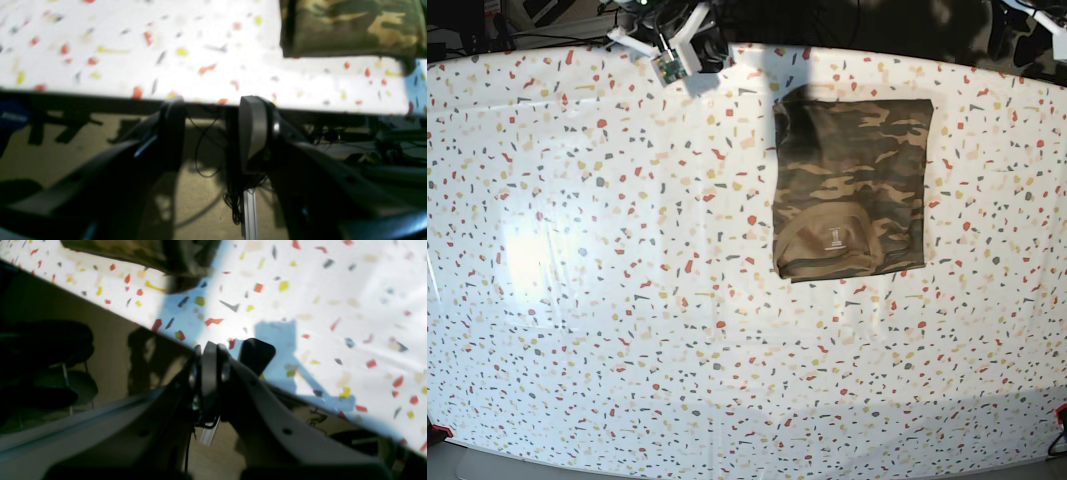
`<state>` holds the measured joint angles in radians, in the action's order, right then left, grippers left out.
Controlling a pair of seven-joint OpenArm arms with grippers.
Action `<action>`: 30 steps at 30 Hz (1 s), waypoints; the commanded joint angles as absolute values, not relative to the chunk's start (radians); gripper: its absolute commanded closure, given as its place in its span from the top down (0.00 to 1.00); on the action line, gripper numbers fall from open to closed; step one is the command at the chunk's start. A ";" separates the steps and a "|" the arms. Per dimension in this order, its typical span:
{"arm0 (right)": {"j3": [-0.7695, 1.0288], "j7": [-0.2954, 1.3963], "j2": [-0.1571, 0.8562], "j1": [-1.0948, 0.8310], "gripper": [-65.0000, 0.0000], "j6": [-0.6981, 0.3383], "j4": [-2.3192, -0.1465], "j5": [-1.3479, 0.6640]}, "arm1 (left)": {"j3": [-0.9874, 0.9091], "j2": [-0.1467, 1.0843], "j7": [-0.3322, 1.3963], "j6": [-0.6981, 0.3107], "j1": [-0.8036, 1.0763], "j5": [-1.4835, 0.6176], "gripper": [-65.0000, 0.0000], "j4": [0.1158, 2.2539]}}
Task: Fold the T-shirt properly
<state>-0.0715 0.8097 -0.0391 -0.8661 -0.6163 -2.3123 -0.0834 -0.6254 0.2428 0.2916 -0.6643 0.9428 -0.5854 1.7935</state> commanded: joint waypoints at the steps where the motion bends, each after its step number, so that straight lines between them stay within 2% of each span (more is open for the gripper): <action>1: -0.077 0.857 -0.033 -0.911 0.00 -0.666 -2.328 -0.103 | -0.642 0.246 0.272 -0.684 0.971 -0.604 0.40 1.809; 5: -0.053 0.868 -0.003 -0.967 0.00 -0.656 -2.328 -0.092 | -0.641 0.247 0.281 -0.690 1.020 -0.602 0.40 1.806; 11: 0.136 0.717 0.000 -0.925 0.00 -0.625 -2.328 -0.110 | -0.641 0.247 0.286 -0.698 1.025 -0.588 0.40 1.806; 15: 0.265 0.809 0.000 -0.864 0.00 -0.625 -2.328 -0.179 | -0.641 0.247 0.292 -0.698 1.029 -0.584 0.40 1.806; 22: 0.460 0.938 0.000 -0.903 0.00 -0.681 -2.328 -0.265 | -0.640 0.247 0.331 -0.698 1.034 -0.584 0.40 1.781; 26: 0.532 0.944 0.000 -0.975 0.00 -0.681 -2.301 -0.274 | -0.640 0.247 0.322 -0.698 1.033 -0.580 0.40 1.666; 30: 0.539 0.939 0.000 -1.025 0.00 -0.681 -2.175 -0.274 | -0.635 0.247 0.245 -0.698 1.018 -0.538 0.40 1.496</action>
